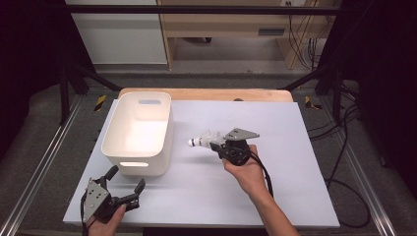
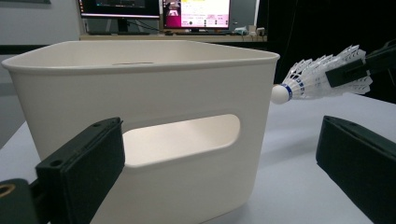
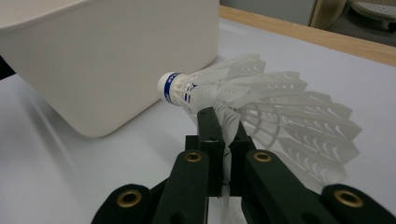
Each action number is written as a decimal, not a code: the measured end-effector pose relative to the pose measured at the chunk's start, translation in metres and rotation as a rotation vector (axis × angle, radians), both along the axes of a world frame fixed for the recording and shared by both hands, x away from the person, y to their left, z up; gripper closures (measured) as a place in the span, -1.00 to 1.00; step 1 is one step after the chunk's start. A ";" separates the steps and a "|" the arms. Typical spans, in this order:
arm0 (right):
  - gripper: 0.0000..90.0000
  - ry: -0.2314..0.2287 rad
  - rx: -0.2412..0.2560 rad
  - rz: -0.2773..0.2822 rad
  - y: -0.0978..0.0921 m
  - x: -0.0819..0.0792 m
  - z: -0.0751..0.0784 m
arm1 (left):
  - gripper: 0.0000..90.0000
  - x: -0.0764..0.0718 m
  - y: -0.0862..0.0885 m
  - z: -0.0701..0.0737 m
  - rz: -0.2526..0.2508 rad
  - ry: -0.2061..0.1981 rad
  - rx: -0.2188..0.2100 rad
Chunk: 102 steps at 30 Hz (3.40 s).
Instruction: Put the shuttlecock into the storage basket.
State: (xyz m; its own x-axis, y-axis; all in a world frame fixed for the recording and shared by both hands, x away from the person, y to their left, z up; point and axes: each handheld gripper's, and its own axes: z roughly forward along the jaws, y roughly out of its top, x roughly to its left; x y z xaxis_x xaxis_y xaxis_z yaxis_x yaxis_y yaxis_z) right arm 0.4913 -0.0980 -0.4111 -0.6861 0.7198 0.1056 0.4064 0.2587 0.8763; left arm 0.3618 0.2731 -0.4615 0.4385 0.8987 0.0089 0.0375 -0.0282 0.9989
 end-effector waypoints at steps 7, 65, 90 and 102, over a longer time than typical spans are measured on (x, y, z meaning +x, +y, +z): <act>0.99 -0.021 -0.001 0.016 -0.001 0.001 0.016 | -0.97 0.000 0.003 0.000 0.008 0.001 -0.006; 0.99 -0.123 -0.038 0.071 0.036 0.037 0.097 | -0.97 0.001 -0.001 0.001 -0.017 -0.014 -0.002; 0.99 -0.117 -0.027 0.137 0.085 0.050 0.103 | -0.98 0.002 -0.001 0.001 -0.030 -0.021 -0.005; 0.99 -0.104 -0.042 0.188 0.118 0.059 0.101 | -0.98 0.002 -0.001 0.001 -0.032 -0.020 -0.006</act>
